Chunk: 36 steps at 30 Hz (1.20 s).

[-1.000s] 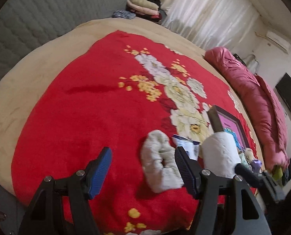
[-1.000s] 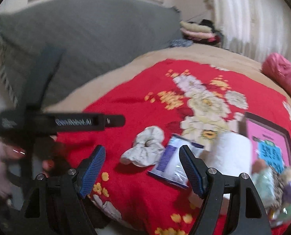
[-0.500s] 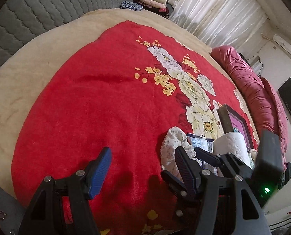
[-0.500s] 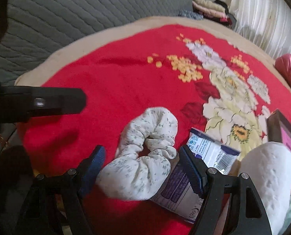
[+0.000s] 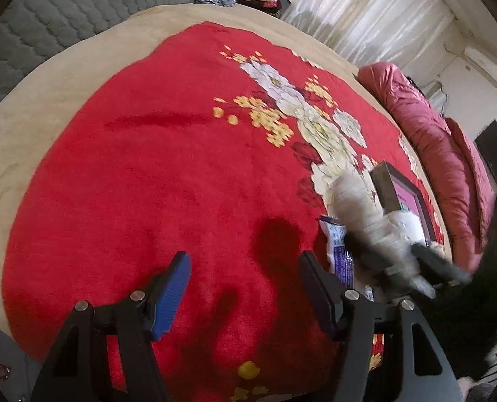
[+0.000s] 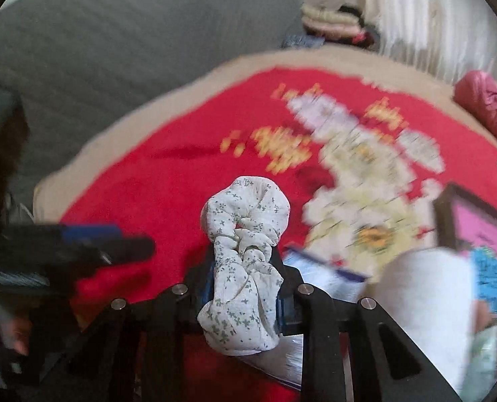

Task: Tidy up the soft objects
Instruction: 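Grasp the white floral scrunchie with the right tool while the left grasps the wipes pack, then lift the scrunchie and wipes pack and carry them toward the tray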

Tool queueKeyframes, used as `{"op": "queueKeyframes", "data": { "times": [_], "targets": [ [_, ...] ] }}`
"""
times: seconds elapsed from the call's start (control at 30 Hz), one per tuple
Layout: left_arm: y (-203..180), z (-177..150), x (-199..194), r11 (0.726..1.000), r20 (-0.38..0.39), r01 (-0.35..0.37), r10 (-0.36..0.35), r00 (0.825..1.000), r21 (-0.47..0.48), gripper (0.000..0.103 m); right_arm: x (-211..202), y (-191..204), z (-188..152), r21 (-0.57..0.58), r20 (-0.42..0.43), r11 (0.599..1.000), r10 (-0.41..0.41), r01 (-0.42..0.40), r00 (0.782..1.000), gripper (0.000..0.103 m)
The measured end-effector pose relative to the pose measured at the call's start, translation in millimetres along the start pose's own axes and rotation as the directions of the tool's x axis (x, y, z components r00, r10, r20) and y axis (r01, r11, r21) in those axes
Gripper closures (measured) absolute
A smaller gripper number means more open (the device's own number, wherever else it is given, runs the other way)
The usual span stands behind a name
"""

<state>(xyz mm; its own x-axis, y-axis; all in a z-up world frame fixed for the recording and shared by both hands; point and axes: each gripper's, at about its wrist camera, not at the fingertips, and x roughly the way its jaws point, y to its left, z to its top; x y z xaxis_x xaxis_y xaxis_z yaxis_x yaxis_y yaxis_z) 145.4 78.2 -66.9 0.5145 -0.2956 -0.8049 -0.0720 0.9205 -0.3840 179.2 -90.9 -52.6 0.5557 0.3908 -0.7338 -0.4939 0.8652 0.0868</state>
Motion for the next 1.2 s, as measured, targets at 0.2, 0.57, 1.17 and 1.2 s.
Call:
{"op": "queueKeyframes", "data": {
  "times": [0.2,0.57,1.17,1.2],
  "targets": [
    [-56.2,-5.4,25.1,0.992,-0.035,-0.002,0.007,0.999,0.126,0.037,-57.4,-42.5,8.0,0.096,0.124,0.994,-0.064,0.052,0.990,0.075],
    [-109.6,-6.5,72.1,0.976,-0.093,-0.064,0.085,0.992,0.210,0.037,-85.7,-85.0,-13.6,0.221,0.162,0.974,-0.083,0.046,0.983,0.074],
    [-109.5,-13.5,101.2,0.976,-0.134,0.072,-0.045,0.990,0.204,0.033,-93.4,-100.0,-23.3,0.282,0.192,0.959,-0.069,0.013,0.979,0.073],
    [-109.0,-13.5,101.5,0.976,-0.127,0.071,-0.046,0.991,0.205,0.037,-94.3,-100.3,-23.3,0.287,0.195,0.958,-0.069,0.011,0.978,0.073]
  ]
}}
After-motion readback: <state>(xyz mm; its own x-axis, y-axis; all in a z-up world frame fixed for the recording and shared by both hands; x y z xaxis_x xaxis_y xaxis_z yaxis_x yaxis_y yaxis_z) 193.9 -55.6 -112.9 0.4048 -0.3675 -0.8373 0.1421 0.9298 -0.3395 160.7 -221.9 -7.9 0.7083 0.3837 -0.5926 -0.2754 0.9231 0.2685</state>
